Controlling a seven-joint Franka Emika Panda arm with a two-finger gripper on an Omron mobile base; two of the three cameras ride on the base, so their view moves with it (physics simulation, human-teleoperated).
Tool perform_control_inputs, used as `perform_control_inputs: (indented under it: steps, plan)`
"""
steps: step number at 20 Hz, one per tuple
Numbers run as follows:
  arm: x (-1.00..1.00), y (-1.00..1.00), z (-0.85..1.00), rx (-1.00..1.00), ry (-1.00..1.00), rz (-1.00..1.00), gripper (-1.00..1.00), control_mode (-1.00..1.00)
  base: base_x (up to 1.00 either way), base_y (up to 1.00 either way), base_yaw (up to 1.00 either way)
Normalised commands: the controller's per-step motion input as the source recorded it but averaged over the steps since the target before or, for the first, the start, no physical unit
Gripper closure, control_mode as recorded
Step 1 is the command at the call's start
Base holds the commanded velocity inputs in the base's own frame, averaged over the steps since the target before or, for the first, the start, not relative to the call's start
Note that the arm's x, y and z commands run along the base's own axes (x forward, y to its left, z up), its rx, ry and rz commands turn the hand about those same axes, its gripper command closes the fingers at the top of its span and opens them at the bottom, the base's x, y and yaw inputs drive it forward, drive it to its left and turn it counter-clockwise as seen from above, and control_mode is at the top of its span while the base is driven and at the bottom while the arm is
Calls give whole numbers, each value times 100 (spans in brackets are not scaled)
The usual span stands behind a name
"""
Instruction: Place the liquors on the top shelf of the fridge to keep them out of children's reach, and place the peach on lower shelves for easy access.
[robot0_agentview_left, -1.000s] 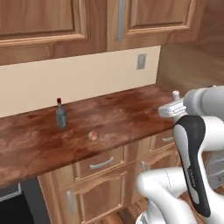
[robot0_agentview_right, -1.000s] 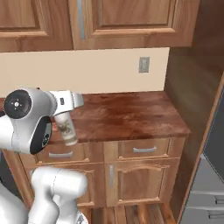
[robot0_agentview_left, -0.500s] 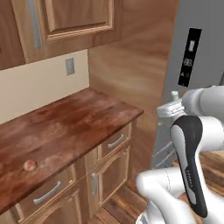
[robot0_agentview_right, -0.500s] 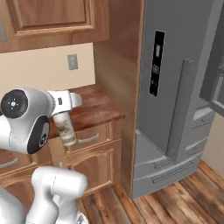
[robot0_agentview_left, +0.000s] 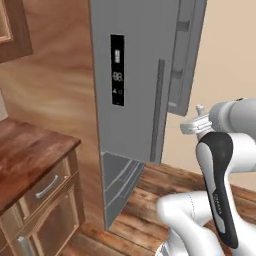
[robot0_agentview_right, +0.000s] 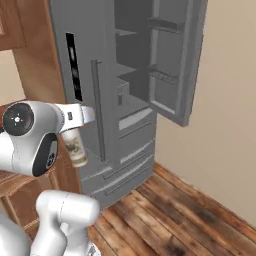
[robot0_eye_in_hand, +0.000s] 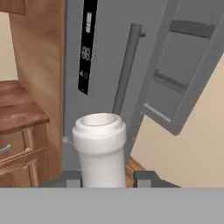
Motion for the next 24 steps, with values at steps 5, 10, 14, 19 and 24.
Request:
perform_control_inputs:
  steps: [5,10,14,19,24]
  plan:
    - [0,0,0,0,0,0,100,100,26,-94,-38]
    - [0,0,0,0,0,0,100,100,67,-70,-6]
    - [0,0,0,0,0,0,100,100,77,-70,18]
    - [0,0,0,0,0,0,100,100,40,-56,41]
    - [0,0,0,0,0,0,100,100,25,-34,54]
